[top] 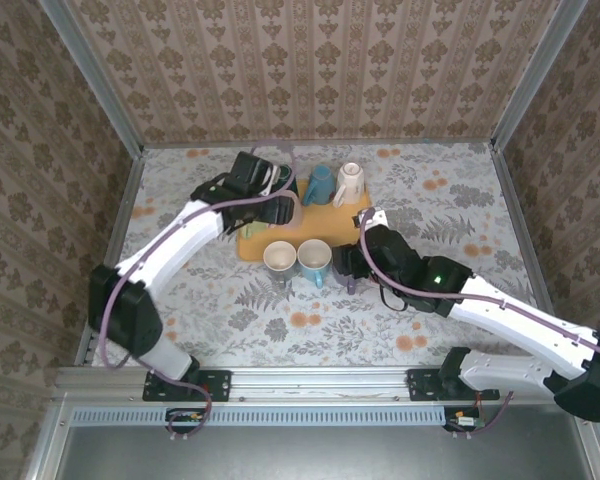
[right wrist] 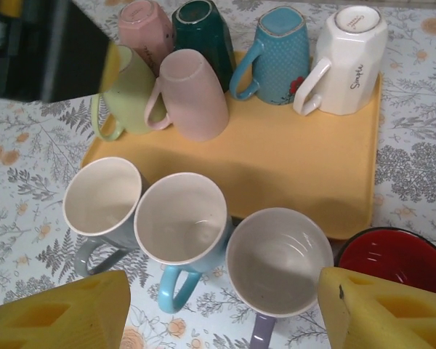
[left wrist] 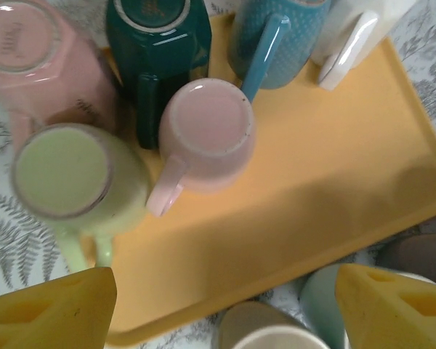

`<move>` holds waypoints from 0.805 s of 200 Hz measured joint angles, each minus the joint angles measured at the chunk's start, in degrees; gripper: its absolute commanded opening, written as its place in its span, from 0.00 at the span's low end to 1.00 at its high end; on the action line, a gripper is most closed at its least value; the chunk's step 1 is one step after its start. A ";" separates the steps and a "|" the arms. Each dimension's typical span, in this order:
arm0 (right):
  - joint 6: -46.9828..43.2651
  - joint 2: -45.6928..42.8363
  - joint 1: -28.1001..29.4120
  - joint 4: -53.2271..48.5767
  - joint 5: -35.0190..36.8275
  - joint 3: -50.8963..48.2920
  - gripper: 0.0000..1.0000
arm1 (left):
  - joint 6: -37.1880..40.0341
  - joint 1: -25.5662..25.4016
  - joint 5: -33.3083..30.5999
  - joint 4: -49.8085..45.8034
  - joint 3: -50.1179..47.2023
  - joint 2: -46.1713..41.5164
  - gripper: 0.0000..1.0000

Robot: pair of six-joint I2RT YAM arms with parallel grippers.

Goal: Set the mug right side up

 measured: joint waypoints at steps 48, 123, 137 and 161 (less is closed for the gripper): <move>-1.64 -5.68 -2.10 0.28 -0.04 -3.67 0.70 | 1.90 0.52 4.20 -1.79 7.15 11.80 0.84; -1.79 -8.70 -2.21 0.35 -0.48 -6.34 0.70 | 3.58 0.85 2.78 -4.07 15.80 20.52 0.93; -1.79 -8.72 -2.23 0.46 -0.94 -6.40 0.70 | 3.58 1.25 2.82 -4.15 15.80 20.98 0.93; -1.79 -8.72 -2.25 1.07 -1.36 -6.47 0.70 | 3.52 2.01 4.33 -3.43 15.91 21.29 0.91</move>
